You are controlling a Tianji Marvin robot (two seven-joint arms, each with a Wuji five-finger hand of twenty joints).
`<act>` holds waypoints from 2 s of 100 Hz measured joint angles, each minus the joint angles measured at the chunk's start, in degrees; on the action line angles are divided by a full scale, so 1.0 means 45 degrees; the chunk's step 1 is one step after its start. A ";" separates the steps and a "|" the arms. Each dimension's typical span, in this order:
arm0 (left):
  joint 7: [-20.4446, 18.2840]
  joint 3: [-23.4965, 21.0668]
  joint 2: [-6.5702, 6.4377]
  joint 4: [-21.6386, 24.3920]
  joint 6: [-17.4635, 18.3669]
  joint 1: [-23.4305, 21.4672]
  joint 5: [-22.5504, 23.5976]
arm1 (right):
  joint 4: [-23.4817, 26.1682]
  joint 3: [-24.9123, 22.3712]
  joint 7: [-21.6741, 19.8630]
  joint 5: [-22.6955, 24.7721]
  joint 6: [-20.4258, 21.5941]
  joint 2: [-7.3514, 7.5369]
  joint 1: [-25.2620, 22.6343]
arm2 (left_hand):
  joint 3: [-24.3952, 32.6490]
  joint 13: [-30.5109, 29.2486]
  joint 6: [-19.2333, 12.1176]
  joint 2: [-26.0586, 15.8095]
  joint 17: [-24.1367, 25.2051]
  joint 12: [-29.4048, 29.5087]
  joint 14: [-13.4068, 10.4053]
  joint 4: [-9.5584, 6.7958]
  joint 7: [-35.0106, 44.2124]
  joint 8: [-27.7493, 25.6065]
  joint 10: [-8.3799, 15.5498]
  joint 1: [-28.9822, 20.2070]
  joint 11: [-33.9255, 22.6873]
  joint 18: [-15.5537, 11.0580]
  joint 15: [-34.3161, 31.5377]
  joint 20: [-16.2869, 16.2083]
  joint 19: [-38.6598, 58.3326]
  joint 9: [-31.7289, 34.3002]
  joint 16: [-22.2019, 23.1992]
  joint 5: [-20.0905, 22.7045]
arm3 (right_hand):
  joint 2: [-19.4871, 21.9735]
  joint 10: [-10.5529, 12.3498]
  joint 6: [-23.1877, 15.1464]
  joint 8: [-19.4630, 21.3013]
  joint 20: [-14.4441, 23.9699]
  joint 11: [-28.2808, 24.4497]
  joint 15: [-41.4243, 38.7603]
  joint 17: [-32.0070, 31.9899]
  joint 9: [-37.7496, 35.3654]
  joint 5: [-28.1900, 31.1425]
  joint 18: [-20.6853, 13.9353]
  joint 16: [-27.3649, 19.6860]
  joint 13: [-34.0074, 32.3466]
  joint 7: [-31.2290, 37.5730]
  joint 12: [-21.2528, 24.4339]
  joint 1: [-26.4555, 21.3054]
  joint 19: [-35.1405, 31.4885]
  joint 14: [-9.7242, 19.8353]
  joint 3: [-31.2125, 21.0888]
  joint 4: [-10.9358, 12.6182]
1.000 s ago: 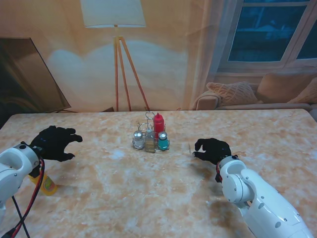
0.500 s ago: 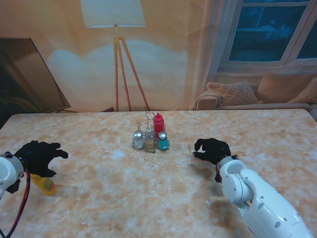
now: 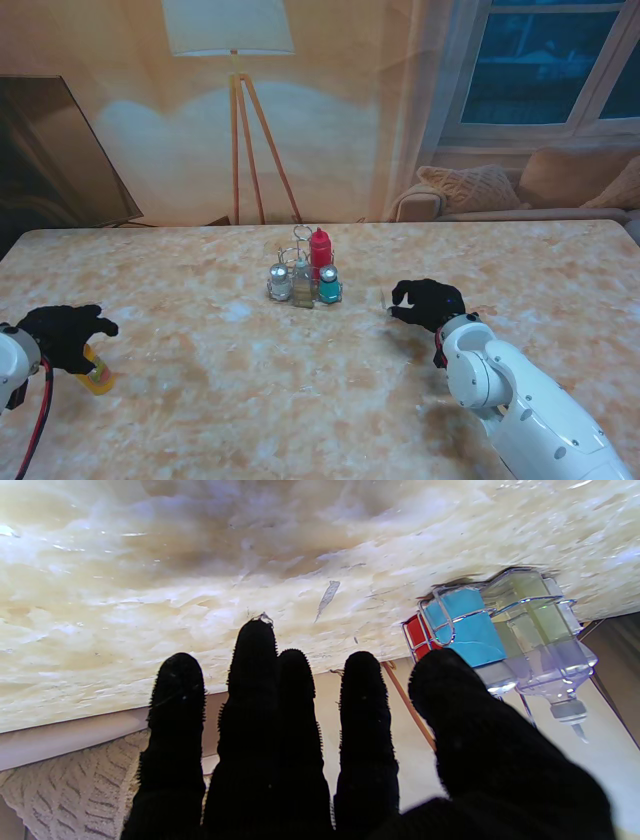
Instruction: Place the seasoning bottles into the rack
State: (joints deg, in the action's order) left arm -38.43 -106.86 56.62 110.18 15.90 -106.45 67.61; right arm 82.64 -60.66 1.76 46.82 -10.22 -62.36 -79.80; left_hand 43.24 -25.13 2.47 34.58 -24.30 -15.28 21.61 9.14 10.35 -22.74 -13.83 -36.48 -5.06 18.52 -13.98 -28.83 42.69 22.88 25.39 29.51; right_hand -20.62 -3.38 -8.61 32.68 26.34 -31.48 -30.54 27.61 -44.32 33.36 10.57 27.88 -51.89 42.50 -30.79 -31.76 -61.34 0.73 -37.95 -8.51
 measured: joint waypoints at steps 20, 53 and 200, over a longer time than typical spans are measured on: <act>-0.0080 0.0097 0.0039 -0.0045 -0.0393 -0.0067 0.0311 | 0.0000 0.0022 -0.0036 0.0003 -0.0010 0.0002 0.0009 | 0.0168 -0.0398 0.0000 0.0161 -0.0678 0.0001 -0.0012 0.0000 0.0000 0.0004 0.0000 -0.0432 -0.0019 -0.0501 -0.0271 0.0000 0.0406 0.0000 0.0000 0.0000 | 0.0000 0.0000 0.0000 0.0000 0.0000 0.0000 -0.0001 0.0000 0.0000 0.0000 0.0000 0.0000 0.0000 0.0000 0.0000 0.0000 0.0000 0.0000 0.0000 0.0000; -0.0211 0.0434 0.0055 -0.0437 -0.1040 0.0090 0.0615 | -0.0006 0.0058 -0.0041 0.0003 -0.0032 0.0003 0.0033 | 0.0195 -0.1504 0.0000 0.0325 -0.1968 0.0001 -0.0207 0.0000 0.0027 0.0026 0.0000 -0.1106 -0.0471 -0.1043 -0.0920 0.0242 0.0770 0.0015 0.0245 0.0047 | 0.0000 0.0000 -0.0001 0.0000 0.0000 -0.0001 -0.0002 0.0000 0.0000 0.0000 0.0000 0.0000 0.0000 0.0000 0.0000 0.0000 0.0000 0.0000 0.0000 0.0000; 0.0062 0.1598 -0.0012 -0.1338 -0.0483 0.1734 -0.0371 | -0.0031 0.0110 -0.0086 0.0014 -0.0128 0.0008 0.0079 | -0.3251 -0.6691 -0.0462 0.1712 -0.6401 -0.5148 -0.2194 0.0472 0.6683 -0.0853 0.0313 -0.4402 -0.1404 -0.2633 -0.2647 0.4588 0.5996 0.7000 0.4285 0.2679 | -0.0002 0.0000 -0.0004 -0.0001 0.0000 -0.0002 -0.0002 0.0001 0.0000 0.0000 0.0000 0.0000 0.0000 0.0082 0.0000 0.0000 -0.0001 0.0000 -0.0137 -0.0001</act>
State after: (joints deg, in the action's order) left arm -38.15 -99.67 56.57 104.16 13.72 -98.65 65.94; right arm 82.50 -60.16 1.37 46.89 -10.80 -62.33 -79.45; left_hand 28.61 -55.24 0.39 42.28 -53.10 -38.45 11.74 11.27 40.42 -26.58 -12.43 -56.29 -11.38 6.67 -25.89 -8.19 69.67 54.37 44.67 41.57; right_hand -20.62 -3.38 -8.63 32.68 26.34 -31.49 -30.55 27.61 -44.32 33.36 10.57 27.88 -51.89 42.87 -30.79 -31.76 -61.35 0.73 -38.57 -8.51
